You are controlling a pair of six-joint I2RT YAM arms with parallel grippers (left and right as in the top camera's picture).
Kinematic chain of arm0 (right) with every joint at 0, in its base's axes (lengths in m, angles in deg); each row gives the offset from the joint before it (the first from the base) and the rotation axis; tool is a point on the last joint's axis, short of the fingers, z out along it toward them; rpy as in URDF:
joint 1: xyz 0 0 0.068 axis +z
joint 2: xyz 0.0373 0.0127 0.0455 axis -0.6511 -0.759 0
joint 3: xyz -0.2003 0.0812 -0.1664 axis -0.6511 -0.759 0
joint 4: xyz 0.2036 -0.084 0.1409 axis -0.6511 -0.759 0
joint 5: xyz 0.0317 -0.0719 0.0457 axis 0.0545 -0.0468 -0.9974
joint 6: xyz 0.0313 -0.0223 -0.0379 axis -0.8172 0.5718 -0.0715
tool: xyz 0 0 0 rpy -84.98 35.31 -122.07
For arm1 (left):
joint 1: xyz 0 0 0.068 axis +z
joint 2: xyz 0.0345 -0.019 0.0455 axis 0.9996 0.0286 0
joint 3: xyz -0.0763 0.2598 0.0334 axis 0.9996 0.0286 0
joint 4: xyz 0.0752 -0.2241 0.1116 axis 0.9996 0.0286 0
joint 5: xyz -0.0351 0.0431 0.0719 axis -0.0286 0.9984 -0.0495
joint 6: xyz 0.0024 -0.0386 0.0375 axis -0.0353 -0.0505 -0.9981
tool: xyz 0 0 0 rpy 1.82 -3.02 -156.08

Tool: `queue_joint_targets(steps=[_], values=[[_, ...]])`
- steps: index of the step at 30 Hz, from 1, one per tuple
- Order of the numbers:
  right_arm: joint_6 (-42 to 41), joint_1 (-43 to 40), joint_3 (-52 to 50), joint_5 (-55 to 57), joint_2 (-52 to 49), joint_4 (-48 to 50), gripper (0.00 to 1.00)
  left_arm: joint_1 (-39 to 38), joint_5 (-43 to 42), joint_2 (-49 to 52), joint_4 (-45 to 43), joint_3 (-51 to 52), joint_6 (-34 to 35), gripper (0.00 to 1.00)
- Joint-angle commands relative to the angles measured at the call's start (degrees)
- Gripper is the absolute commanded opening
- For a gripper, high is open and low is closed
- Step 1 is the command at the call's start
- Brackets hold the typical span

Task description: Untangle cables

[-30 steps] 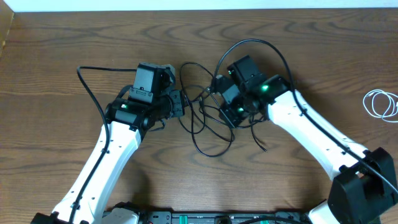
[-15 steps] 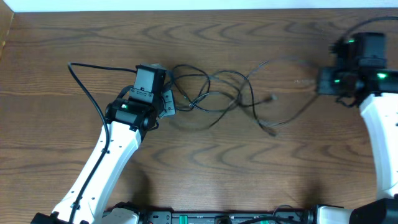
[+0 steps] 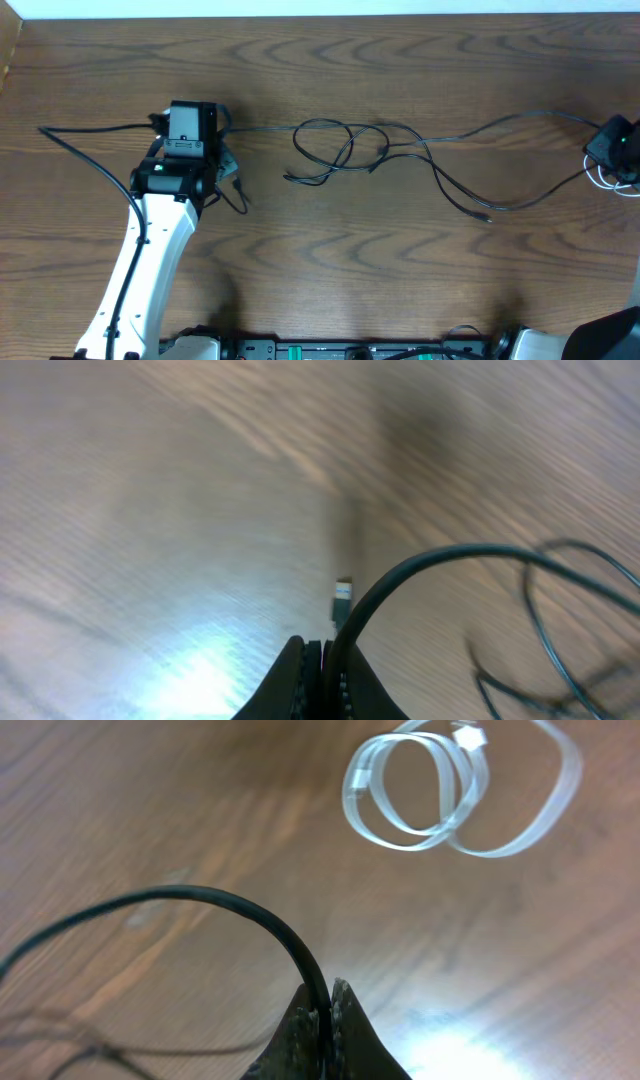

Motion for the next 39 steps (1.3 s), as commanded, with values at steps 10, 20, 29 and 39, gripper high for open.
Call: queue_joint_targets(steps=[10, 20, 29, 39], values=[[-14.1, -9.1, 1.0, 8.2, 0.9, 6.6, 0.01, 5.1, 2.3, -0.9, 3.0, -0.6, 5.7, 0.08], [-4.6, -9.2, 1.7, -1.3, 1.4, 34.3, 0.01, 0.3, -12.3, -0.8, 5.0, -0.5, -1.9, 0.08], [11.3, -10.1, 7.1, 7.1, -1.6, 33.4, 0.01, -9.3, -12.1, -0.8, 5.3, -0.3, -3.2, 0.08], [13.6, -10.1, 48.0, 8.5, -18.8, -4.4, 0.01, -12.5, -12.1, -0.8, 5.4, -0.3, -3.2, 0.08]])
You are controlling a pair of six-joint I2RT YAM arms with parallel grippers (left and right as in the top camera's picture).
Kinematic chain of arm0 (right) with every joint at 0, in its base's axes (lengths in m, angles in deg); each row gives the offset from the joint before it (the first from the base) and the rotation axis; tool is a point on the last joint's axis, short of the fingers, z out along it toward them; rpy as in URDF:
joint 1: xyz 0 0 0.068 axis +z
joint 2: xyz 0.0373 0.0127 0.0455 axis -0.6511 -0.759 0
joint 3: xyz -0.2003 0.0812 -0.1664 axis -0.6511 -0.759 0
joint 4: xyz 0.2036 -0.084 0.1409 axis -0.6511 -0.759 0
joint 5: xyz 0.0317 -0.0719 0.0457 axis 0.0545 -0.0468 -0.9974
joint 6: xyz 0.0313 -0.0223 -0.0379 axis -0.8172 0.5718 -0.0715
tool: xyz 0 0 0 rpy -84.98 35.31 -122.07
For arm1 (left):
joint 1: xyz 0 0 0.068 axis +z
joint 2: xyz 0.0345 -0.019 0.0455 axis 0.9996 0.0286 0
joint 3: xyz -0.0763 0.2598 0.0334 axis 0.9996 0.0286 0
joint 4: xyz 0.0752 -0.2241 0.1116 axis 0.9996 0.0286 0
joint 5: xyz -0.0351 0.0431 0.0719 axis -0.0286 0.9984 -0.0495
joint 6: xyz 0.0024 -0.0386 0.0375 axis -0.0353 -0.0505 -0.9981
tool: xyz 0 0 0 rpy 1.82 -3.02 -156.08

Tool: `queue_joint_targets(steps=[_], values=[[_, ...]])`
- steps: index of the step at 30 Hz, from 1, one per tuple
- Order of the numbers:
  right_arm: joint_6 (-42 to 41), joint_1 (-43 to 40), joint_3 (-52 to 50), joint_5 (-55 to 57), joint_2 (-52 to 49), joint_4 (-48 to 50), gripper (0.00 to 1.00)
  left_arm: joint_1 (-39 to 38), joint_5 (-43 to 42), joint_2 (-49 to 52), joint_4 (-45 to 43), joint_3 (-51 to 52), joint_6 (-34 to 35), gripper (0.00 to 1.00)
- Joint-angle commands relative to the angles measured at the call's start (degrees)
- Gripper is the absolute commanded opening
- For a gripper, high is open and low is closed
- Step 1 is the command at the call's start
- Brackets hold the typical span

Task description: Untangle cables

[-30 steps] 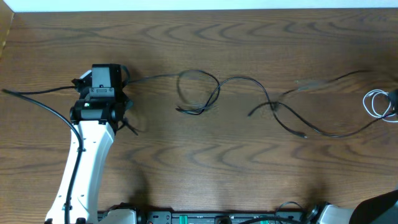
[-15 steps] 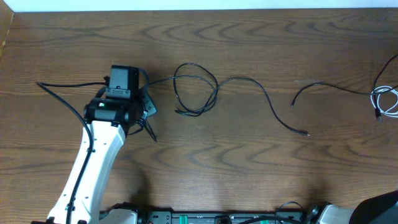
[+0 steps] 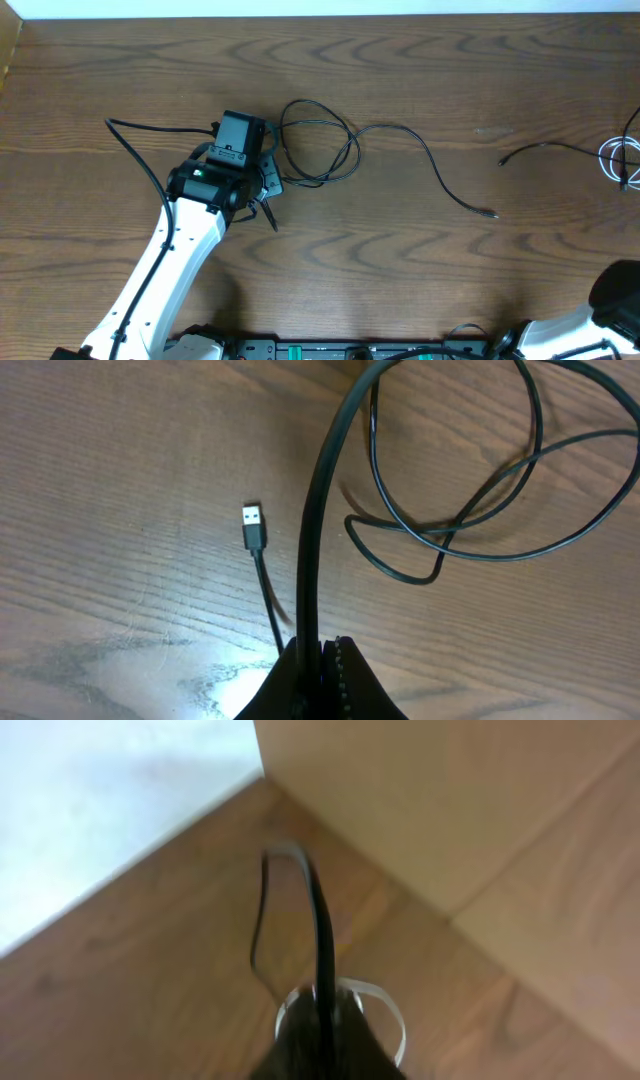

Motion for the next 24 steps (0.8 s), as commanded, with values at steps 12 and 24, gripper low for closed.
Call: queue_joint_targets(steps=[12, 24], values=[[-3.3, -0.2, -9.8, 2.9, -3.8, -7.2, 0.03, -0.2, 0.3, 1.2, 0.3, -0.2, -1.2, 0.08], [0.2, 0.6, -24.2, -22.1, -3.7, 0.8, 0.67, -0.2, 0.3, 1.2, 0.7, -0.2, -1.2, 0.08]])
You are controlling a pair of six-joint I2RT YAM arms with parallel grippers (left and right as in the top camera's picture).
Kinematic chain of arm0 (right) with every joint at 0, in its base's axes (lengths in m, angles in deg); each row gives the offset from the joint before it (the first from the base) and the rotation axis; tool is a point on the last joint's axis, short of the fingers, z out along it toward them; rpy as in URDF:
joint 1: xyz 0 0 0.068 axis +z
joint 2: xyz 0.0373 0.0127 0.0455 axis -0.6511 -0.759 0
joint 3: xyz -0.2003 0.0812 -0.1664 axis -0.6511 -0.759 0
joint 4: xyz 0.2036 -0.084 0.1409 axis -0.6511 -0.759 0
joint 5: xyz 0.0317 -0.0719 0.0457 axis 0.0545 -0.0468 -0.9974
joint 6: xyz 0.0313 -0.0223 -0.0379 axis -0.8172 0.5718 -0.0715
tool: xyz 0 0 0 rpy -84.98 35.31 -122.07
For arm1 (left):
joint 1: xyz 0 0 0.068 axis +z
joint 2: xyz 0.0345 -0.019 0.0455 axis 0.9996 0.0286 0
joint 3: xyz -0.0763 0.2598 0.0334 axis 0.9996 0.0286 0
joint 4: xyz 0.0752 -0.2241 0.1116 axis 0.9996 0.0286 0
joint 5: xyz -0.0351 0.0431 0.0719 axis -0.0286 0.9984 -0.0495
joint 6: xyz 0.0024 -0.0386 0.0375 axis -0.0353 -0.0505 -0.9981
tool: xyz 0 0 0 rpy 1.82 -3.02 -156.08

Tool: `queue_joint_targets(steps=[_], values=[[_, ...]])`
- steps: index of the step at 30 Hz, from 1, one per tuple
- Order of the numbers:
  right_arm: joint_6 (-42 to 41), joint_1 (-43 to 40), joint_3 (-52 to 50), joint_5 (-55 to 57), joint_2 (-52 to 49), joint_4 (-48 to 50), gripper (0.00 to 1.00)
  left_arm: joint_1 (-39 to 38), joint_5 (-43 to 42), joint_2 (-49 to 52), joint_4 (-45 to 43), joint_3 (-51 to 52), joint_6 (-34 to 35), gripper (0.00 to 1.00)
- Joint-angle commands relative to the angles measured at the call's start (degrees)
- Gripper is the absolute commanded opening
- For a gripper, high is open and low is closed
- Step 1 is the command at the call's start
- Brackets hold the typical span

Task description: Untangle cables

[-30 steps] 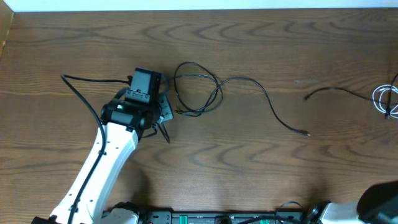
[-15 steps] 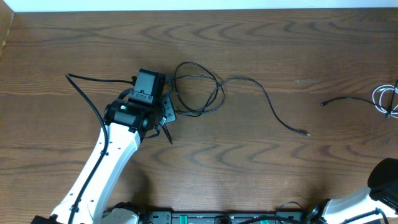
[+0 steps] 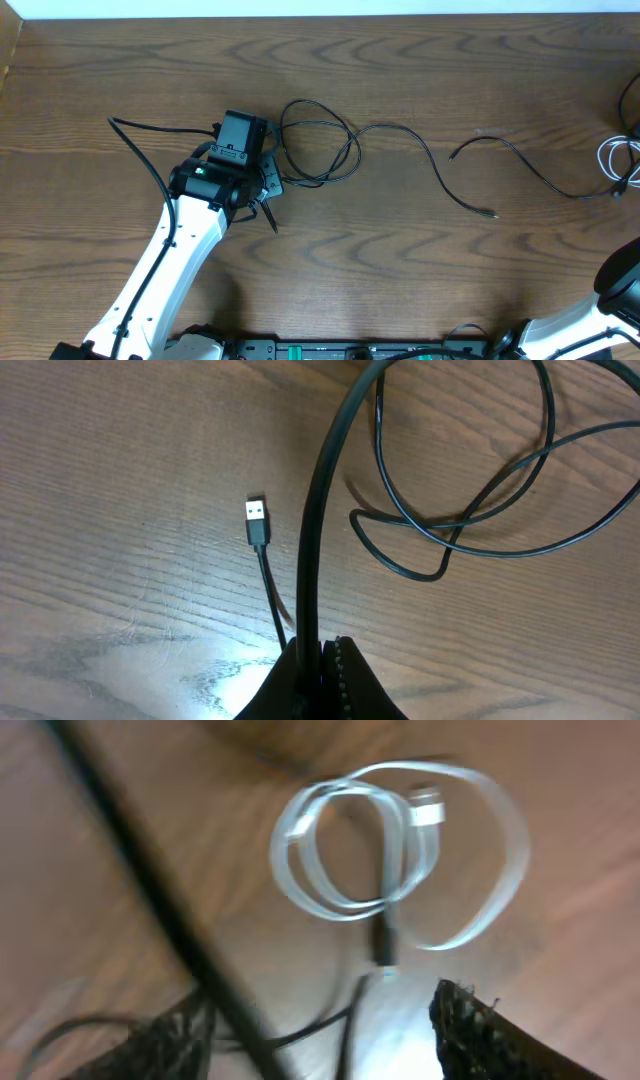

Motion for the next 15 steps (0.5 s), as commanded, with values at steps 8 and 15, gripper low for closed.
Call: queue_joint_targets(steps=[8, 15], values=[[4.5, 7.5, 0.8, -10.6, 0.7, -4.9, 0.77, -0.1, 0.3, 0.4, 0.3, 0.5, -1.2, 0.08], [19.8, 16.9, 2.6, -23.6, 0.7, -7.6, 0.81, -0.1, 0.3, 0.4, 0.3, 0.5, -1.2, 0.08]])
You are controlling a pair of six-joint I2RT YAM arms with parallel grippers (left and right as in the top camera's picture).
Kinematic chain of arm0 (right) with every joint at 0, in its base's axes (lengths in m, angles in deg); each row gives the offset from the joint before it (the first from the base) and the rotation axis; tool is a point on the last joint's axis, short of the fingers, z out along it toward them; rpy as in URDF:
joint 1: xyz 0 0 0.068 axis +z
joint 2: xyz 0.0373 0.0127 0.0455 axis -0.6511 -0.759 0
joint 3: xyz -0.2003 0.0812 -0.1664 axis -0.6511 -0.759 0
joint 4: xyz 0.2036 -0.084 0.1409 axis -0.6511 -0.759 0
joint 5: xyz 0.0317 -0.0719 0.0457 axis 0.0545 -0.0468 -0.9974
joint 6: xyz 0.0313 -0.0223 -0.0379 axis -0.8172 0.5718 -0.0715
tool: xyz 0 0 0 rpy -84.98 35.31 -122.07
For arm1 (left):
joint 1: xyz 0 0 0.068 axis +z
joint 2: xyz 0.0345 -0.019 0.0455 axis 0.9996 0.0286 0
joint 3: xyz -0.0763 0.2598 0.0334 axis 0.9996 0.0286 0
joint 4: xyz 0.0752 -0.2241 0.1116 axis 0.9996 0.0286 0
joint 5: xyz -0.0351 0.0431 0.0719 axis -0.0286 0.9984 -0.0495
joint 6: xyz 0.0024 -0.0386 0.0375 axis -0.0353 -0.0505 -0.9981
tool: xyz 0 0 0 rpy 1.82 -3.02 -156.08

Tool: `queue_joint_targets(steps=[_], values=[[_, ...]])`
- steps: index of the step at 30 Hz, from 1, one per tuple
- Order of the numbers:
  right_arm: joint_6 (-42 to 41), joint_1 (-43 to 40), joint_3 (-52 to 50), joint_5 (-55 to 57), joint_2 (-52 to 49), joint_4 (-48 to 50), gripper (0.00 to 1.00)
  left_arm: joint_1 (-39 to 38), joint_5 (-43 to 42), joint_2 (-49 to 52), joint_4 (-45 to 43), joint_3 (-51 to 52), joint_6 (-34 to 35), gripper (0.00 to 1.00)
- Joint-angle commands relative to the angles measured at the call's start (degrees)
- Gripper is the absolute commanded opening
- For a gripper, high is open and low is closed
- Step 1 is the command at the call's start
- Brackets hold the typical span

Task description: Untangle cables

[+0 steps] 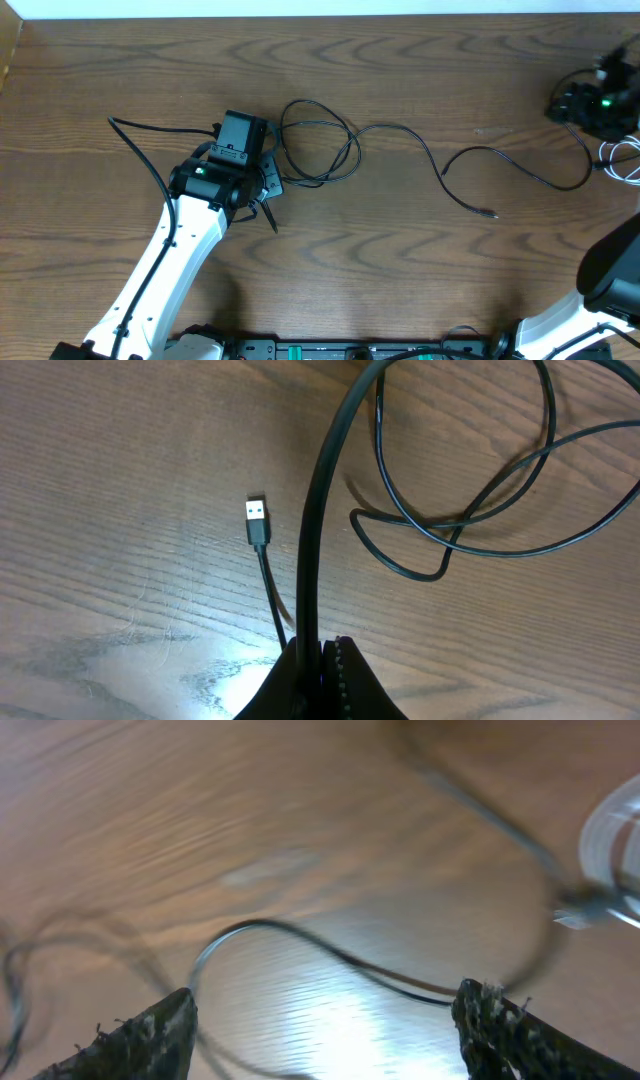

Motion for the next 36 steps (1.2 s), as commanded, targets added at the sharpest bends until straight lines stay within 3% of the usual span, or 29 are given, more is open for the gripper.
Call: queue_joint_targets(steps=[1, 4, 10, 16, 20, 24, 29, 36], values=[[11.7, 7.2, 1.2, -6.4, 0.7, -1.8, 0.84, -0.1, 0.3, 0.3, 0.2, 0.5, -1.2, 0.08], [11.6, 11.6, 1.0, -4.0, 0.5, -2.4, 0.86, -0.1, 0.3, 0.3, 0.2, 0.5, -1.2, 0.08], [-9.7, 20.8, -5.0, 3.7, 0.5, -0.9, 0.77, -0.1, 0.3, 0.3, 0.2, 0.5, -1.2, 0.08], [-27.8, 28.6, -16.6, 16.2, 0.5, 8.0, 0.7, -0.1, 0.3, 0.3, 0.3, 0.5, -1.2, 0.08], [-35.2, 31.3, -21.0, 22.5, 0.5, 14.4, 0.56, -0.1, 0.3, 0.3, 0.3, 0.5, -1.2, 0.08], [-42.3, 32.9, -25.0, 25.1, 0.5, 20.6, 0.55, -0.1, 0.3, 0.3, 0.3, 0.5, -1.2, 0.08], [-42.8, 33.3, -30.1, 24.8, 0.5, 30.5, 0.54, -0.1, 0.3, 0.3, 0.3, 0.6, -1.2, 0.08], [-43.3, 33.4, -33.2, 24.6, 0.2, 33.8, 0.53, -0.1, 0.3, 0.3, 0.3, 0.6, -1.2, 0.08]])
